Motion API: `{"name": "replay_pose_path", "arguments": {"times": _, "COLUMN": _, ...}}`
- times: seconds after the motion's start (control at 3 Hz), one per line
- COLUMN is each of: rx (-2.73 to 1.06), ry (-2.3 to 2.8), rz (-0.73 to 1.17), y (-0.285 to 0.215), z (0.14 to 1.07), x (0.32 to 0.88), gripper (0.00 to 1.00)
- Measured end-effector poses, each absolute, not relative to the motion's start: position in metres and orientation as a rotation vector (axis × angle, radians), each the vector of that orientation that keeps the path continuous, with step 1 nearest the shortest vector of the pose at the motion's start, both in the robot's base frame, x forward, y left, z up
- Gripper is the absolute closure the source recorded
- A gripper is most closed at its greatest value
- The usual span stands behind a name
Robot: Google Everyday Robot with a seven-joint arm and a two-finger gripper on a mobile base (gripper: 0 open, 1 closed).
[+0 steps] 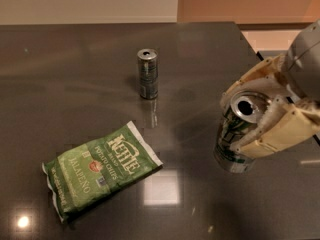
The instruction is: Pick 7up can
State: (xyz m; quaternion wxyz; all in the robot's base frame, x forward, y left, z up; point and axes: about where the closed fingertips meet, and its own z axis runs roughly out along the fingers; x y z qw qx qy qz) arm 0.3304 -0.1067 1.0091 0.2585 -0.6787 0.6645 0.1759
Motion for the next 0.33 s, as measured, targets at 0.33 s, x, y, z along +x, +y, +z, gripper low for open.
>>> {"name": "replay_pose_path", "arguments": {"times": 0.33, "rx": -1.840, "ry": 1.801, "rz": 0.477, "y": -0.1067, "z": 1.0091, "x": 0.3304, "gripper": 1.00}}
